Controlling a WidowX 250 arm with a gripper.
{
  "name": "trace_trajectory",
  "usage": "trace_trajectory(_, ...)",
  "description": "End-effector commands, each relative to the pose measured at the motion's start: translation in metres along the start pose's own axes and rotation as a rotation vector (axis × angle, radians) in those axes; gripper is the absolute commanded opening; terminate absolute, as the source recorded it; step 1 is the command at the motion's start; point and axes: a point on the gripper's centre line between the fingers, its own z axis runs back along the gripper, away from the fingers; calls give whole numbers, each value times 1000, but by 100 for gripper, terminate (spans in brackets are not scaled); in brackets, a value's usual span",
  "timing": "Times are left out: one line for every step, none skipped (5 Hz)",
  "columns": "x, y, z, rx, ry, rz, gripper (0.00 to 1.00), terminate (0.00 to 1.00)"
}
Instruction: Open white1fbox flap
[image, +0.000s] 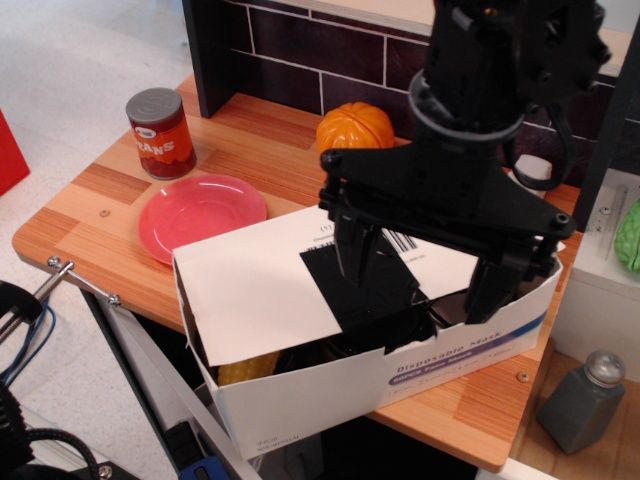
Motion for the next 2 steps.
trace_trajectory(0, 0, 0, 0, 0, 0, 100, 0)
trace_trajectory(14, 0, -5, 63, -20, -194, 100, 0)
